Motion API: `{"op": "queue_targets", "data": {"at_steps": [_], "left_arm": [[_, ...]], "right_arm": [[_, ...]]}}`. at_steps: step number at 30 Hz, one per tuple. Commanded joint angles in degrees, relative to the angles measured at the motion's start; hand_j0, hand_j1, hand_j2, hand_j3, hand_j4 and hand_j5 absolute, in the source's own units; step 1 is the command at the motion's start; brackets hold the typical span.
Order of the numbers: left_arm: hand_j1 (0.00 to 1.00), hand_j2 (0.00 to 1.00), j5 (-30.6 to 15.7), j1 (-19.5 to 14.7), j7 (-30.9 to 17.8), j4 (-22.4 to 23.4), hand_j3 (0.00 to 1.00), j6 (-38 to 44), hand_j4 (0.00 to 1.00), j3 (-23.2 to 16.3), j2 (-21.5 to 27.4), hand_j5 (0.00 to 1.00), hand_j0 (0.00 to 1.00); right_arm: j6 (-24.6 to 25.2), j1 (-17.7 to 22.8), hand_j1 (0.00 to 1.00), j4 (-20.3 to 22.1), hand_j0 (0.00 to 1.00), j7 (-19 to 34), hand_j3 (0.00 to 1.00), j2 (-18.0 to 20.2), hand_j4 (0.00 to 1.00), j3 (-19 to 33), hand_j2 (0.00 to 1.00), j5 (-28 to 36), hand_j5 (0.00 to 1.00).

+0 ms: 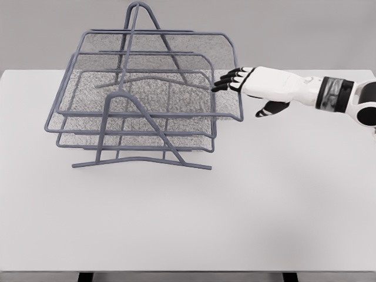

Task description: Pull out the upper folder box with right arm

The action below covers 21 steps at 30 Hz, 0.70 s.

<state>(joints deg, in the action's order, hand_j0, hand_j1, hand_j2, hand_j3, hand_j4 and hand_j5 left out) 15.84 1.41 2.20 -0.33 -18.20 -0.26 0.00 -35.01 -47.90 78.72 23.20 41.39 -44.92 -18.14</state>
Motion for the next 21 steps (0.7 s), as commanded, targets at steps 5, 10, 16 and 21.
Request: {"op": "queue_targets", "data": {"at_steps": [5,10,16,21], "left_arm": [[1.00,1.00,-0.02,0.00,-0.01,-0.02,1.00,0.00,1.00,0.08,0.00,1.00,1.00],[1.00,1.00,-0.02,0.00,-0.01,-0.02,1.00,0.00,1.00,0.00,0.00,1.00,1.00],[1.00,1.00,-0.02,0.00,-0.01,-0.02,1.00,0.00,1.00,0.08,0.00,1.00,1.00],[1.00,1.00,-0.02,0.00,-0.01,-0.02,1.00,0.00,1.00,0.00,0.00,1.00,1.00]], "right_arm": [[0.01,0.09,1.00,2.05,1.00,0.01,1.00,3.34,1.00,0.27,1.00,-0.14,1.00],[0.01,0.09,1.00,2.05,1.00,0.01,1.00,4.22,1.00,0.27,1.00,-0.05,1.00],[0.01,0.44,1.00,1.97,1.00,0.01,1.00,5.54,1.00,0.27,1.00,0.57,1.00],[0.01,0.62,1.00,2.05,1.00,0.01,1.00,6.68,1.00,0.27,1.00,0.57,1.00]]}}
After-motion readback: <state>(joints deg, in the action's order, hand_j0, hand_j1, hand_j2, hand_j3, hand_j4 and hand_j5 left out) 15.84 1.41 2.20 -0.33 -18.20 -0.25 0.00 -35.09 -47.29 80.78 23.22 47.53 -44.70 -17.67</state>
